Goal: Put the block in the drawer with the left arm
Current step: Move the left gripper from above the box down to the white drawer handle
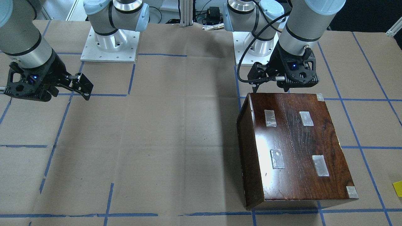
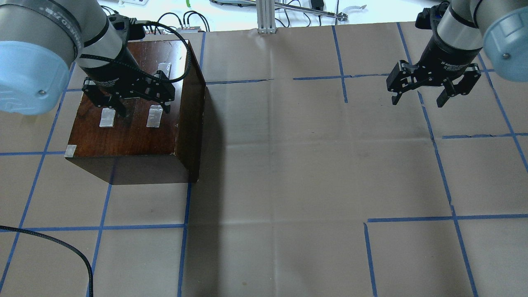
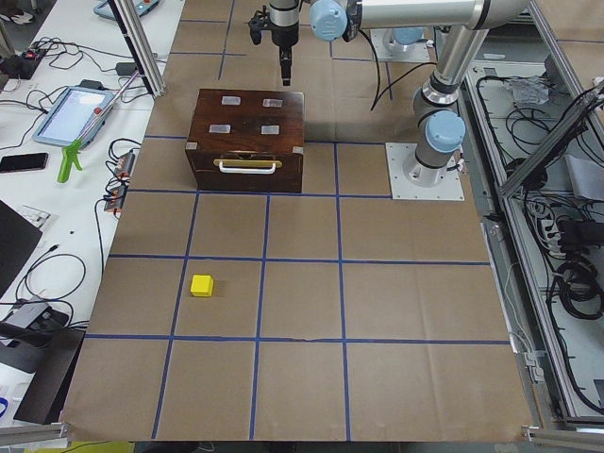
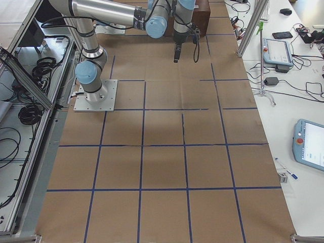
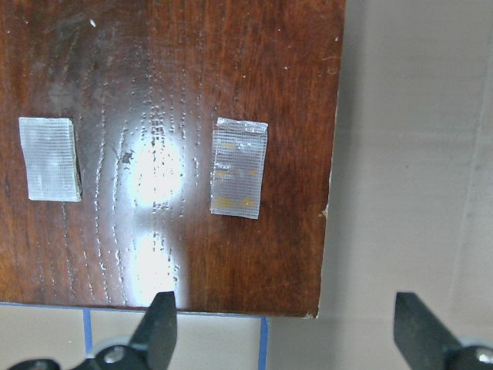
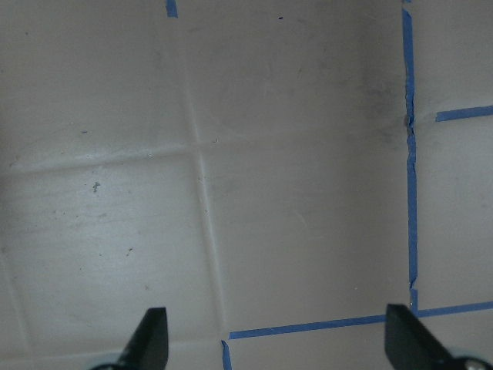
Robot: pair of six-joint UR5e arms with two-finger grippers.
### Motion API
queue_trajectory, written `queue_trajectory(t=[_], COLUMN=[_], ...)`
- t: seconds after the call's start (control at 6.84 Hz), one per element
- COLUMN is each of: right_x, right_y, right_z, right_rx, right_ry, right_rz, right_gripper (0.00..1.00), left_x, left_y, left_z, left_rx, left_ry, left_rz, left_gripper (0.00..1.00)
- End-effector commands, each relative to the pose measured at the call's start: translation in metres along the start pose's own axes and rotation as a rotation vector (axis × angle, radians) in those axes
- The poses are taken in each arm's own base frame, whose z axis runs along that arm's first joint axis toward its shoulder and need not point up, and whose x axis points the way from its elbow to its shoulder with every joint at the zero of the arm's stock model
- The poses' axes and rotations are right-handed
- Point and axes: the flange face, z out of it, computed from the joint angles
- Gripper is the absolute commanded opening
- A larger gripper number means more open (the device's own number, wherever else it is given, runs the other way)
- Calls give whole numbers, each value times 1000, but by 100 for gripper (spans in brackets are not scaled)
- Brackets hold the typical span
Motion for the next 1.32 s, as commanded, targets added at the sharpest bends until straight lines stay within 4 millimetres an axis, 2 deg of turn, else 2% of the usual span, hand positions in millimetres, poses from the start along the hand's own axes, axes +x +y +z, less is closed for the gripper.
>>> queue_trajectory(t=[0.0, 0.58, 0.73, 0.88, 1.17], right_x=[0, 0, 0, 0, 0], right_y=[0, 0, 0, 0, 0], right_z=[0, 1, 0, 0, 1], right_rx=[-1, -2, 1, -1, -2], right_ry=[0, 0, 0, 0, 0], right_rz=[1, -1, -1, -1, -1], right_gripper=[100, 100, 100, 100, 100], left_x=[0, -5, -29, -74, -152], left_y=[-1, -8, -15, -24, -34], left_z=[0, -6, -7, -7, -3], left_rx=[-1, 13, 15, 15, 14], left_ry=[0, -2, -4, 2, -1], left_rz=[0, -7, -14, -83, -61], left_gripper=[100, 100, 100, 100, 100])
